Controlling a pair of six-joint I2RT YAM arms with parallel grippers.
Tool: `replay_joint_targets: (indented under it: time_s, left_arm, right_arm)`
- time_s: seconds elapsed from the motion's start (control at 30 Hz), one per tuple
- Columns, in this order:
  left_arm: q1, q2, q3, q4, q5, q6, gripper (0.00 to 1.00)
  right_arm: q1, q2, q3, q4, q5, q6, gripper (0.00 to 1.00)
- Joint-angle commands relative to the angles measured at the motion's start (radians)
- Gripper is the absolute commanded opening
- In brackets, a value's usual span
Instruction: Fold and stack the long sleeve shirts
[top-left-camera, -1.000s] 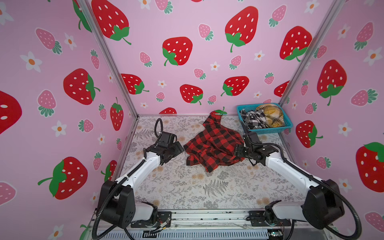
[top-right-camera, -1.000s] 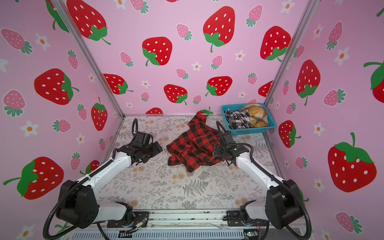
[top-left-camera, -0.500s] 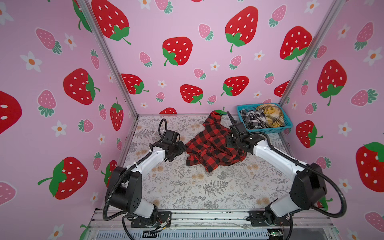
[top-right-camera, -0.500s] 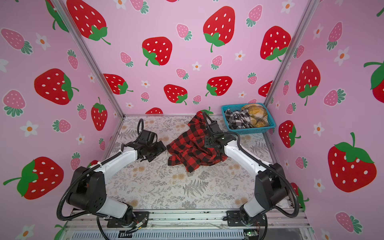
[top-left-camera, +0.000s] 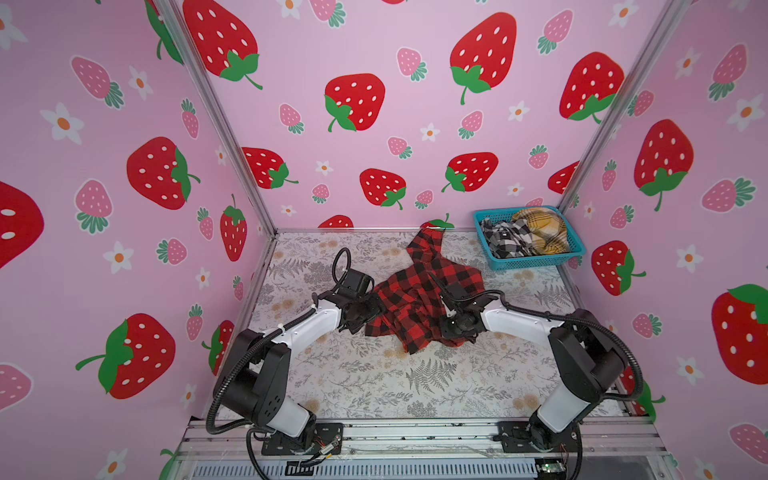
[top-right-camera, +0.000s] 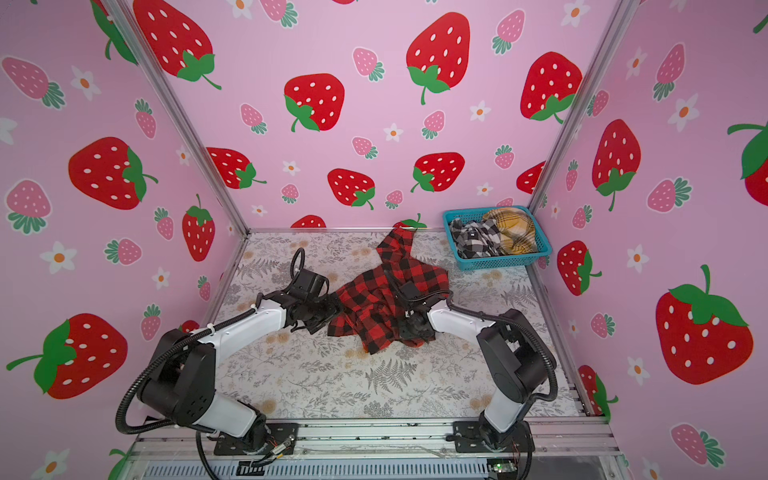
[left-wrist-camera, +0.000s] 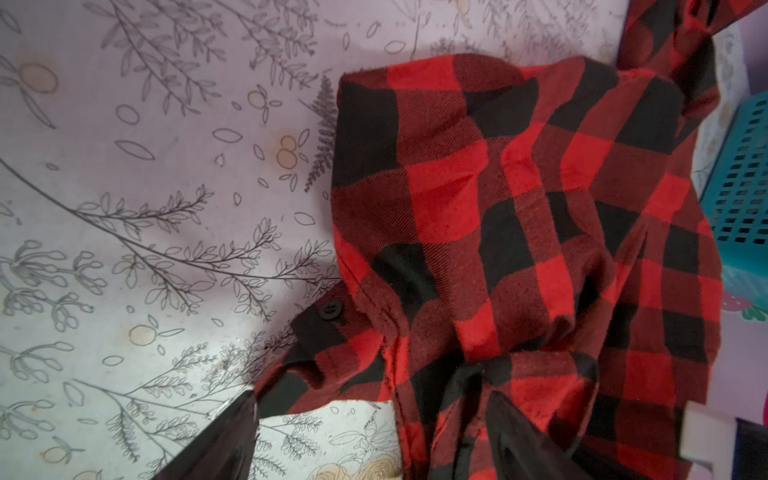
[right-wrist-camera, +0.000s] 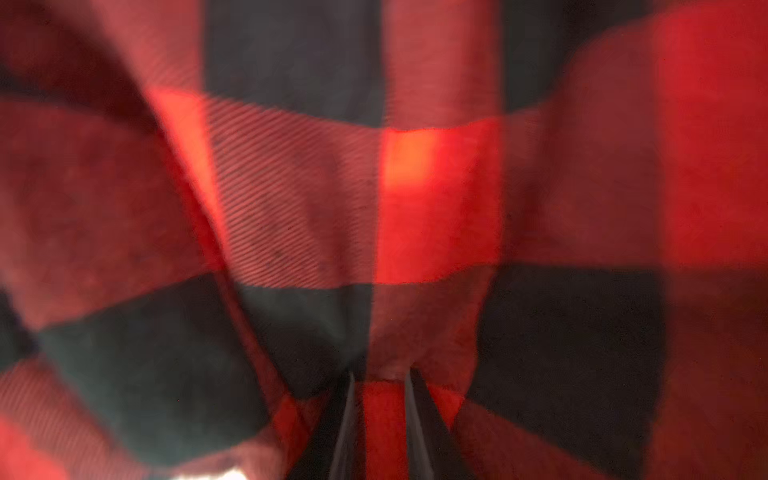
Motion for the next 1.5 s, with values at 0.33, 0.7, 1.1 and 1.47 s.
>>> replay_joint_targets:
  time_s: [0.33,0.7,1.1,1.47]
  left_arm:
    - [-0.065,-0.072,-0.038,-0.078,0.016,-0.076,0.85]
    - [-0.175,-0.162,-0.053,-0.284,0.08,-0.053,0.91]
    - [-0.202,0.001,-0.044,-0.101,0.23,-0.053,0.49]
    - [-0.139,-0.093,0.353,-0.337,0.032,0.162,0.0]
  right_arm:
    - [-0.023,-0.139,0.23,-0.173,0.094,-0.027,0.51]
    - [-0.281,-0.246,0.137,-0.212,0.106,-0.054,0.58]
    - [-0.364,-0.323,-0.048,-0.146,0.013,-0.034,0.58]
    - [-0.461,-0.296,-0.093,-0.074,-0.088,-0.05,0.62]
